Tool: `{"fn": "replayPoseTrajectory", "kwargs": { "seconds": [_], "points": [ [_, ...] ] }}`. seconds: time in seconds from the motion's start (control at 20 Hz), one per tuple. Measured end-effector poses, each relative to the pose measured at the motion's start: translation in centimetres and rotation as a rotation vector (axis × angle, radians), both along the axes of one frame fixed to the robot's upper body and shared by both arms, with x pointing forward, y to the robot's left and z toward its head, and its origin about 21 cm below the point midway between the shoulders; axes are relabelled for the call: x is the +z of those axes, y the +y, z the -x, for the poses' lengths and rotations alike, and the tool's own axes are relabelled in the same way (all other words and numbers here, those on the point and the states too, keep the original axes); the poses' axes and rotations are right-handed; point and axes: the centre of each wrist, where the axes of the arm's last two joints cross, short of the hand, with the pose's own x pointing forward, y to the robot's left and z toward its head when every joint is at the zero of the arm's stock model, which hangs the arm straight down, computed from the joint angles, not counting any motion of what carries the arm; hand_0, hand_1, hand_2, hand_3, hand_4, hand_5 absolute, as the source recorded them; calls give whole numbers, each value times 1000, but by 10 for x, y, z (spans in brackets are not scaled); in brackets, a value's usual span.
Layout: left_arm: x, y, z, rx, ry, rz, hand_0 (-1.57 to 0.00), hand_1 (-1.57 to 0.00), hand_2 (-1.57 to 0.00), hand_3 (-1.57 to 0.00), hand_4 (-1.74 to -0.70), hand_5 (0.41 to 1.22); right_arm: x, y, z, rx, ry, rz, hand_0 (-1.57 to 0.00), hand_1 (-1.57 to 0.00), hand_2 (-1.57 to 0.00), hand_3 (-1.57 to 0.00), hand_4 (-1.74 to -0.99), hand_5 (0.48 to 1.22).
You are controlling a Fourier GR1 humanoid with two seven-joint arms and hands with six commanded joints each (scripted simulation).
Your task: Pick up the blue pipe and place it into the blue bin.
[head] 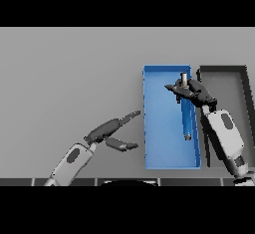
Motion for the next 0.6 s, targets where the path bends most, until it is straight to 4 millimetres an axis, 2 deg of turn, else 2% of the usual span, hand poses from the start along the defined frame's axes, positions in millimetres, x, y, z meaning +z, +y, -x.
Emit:
{"fn": "replayPoseTrajectory", "kwargs": {
  "seconds": [0.1, 0.2, 0.25, 0.4, 0.5, 0.6],
  "points": [
    [3, -3, -1, -1, -4, -2, 1, 1, 1, 1, -885, 453, -10, 2, 0, -40, 123, 0, -836, -746, -712, -574, -1392, 1176],
    [3, 1, 1, 1, -4, 4, 1, 1, 1, 1, -888, 453, -10, 7, 1, -51, 203, 0, -534, -477, -456, -367, -1285, 1141],
    [3, 1, 0, -1, 6, -4, 1, 1, 1, 1, -889, 453, -9, 9, 3, -5, 214, 37, -427, -382, -364, -293, -1242, 1081],
    [1, -2, 0, 10, 10, -6, 1, 1, 1, 1, -895, 453, -7, 14, 6, 50, 209, 164, -218, -195, -186, -150, -1165, 924],
    [3, -2, -2, 11, 1, 1, 1, 1, 1, 1, -897, 450, -11, 17, 6, 93, 193, 236, -139, -124, -119, -95, -1131, 857],
    [0, -1, 0, -1, 2, 11, 1, 1, 1, 1, -901, 453, -16, 12, 8, 108, 161, 297, -89, -79, -76, -61, -1126, 794]
  ]
}}
